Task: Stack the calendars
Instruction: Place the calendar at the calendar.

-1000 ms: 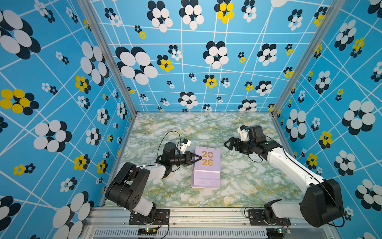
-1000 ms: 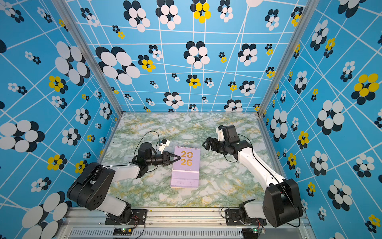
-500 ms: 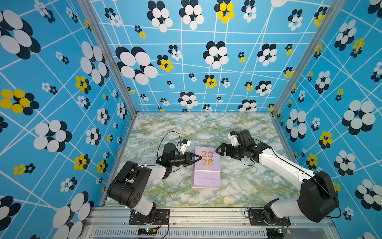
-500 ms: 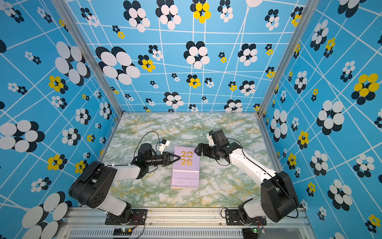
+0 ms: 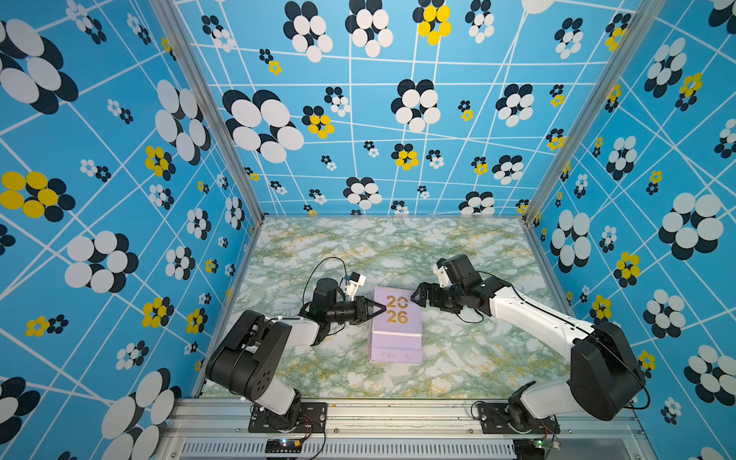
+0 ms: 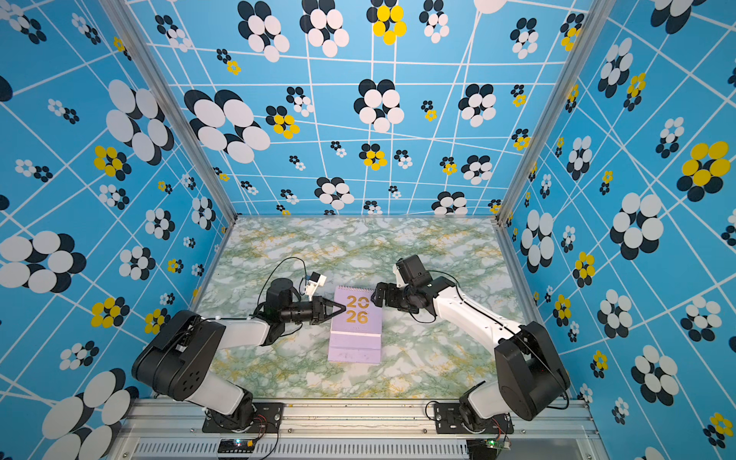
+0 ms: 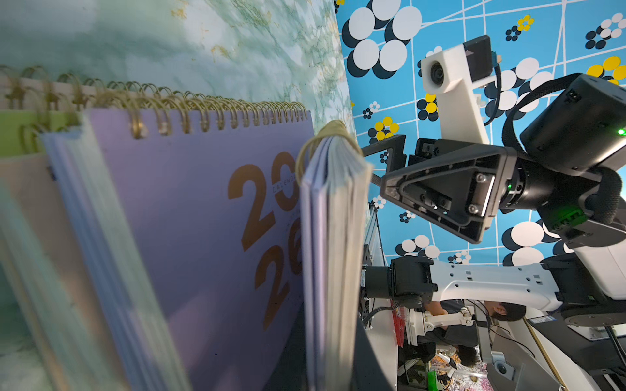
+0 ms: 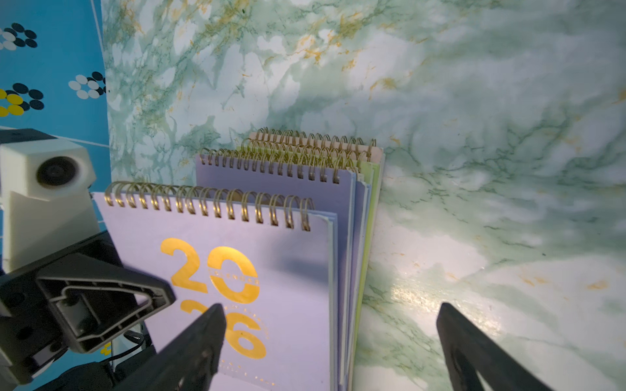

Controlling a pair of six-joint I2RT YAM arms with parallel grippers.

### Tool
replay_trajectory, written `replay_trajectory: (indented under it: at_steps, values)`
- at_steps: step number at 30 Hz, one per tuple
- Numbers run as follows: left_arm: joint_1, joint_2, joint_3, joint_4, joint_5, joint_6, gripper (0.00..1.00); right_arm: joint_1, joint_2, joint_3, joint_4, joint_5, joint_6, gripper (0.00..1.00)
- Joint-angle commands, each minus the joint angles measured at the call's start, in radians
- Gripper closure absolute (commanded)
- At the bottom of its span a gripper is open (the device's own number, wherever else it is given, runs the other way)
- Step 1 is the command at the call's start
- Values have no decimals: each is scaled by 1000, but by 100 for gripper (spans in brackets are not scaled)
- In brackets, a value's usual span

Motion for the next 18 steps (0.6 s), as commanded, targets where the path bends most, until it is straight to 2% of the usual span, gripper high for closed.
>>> replay_trajectory:
  at_steps: [1, 11, 14, 18]
  values:
    - [13, -12, -15, 48, -1, 16, 100, 15, 13, 11, -15, 26, 7, 1]
    - [44, 122, -49, 424, 29, -196, 100, 36, 38, 19, -13, 26, 13, 1]
    - [42, 97, -47, 367, 19, -171, 100, 37, 38, 19, -14, 28, 13, 1]
    - [43, 7, -27, 137, 0, -44, 100, 37, 41, 19, -11, 28, 14, 1]
